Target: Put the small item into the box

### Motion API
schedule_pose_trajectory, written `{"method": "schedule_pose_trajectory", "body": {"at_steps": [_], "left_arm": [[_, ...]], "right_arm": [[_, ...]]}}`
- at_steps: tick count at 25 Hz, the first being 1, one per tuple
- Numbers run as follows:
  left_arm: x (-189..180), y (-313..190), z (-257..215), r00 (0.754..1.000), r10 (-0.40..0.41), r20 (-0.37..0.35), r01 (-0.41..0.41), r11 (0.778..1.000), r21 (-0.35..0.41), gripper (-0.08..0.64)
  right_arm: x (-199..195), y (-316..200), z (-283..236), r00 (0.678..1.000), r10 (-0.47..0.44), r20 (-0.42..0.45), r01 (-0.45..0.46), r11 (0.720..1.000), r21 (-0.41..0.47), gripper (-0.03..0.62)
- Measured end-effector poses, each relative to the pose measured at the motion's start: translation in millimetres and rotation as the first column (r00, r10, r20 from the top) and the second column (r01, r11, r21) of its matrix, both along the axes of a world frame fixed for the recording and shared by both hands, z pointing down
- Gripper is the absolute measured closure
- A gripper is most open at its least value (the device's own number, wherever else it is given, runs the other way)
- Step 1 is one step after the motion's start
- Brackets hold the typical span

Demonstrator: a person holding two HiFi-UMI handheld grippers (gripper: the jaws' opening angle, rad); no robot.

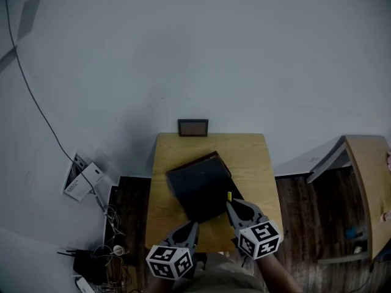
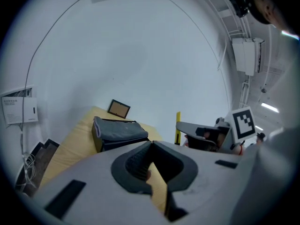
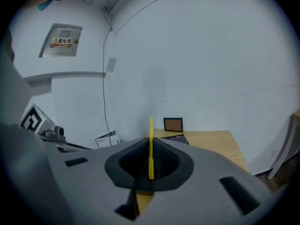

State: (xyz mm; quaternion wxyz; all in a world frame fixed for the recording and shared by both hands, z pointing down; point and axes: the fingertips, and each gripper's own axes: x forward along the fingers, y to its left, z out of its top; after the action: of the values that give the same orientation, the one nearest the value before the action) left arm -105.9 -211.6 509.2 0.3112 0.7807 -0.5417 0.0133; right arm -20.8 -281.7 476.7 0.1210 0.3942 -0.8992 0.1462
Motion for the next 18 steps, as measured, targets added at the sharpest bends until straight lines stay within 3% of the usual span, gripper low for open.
{"method": "schedule_pose_trajectory", "body": {"at_steps": [8,18], "left_arm": [[-15.3,-23.0,5.0,0.992,-0.124,0.004,0.124,0.992,-0.023,0.555],[-16.3,-35.8,15.9,0.974,-0.225,0.012,0.225,0.971,-0.083,0.555]], "right_arm": [[-25.3,-35.1,38.0,0.983,-0.153,-0.098,0.148,0.987,-0.066,0.574],[-48.0,-59.0,93.7,0.918,-0.325,-0.226,0.290,0.941,-0.174,0.574]]}}
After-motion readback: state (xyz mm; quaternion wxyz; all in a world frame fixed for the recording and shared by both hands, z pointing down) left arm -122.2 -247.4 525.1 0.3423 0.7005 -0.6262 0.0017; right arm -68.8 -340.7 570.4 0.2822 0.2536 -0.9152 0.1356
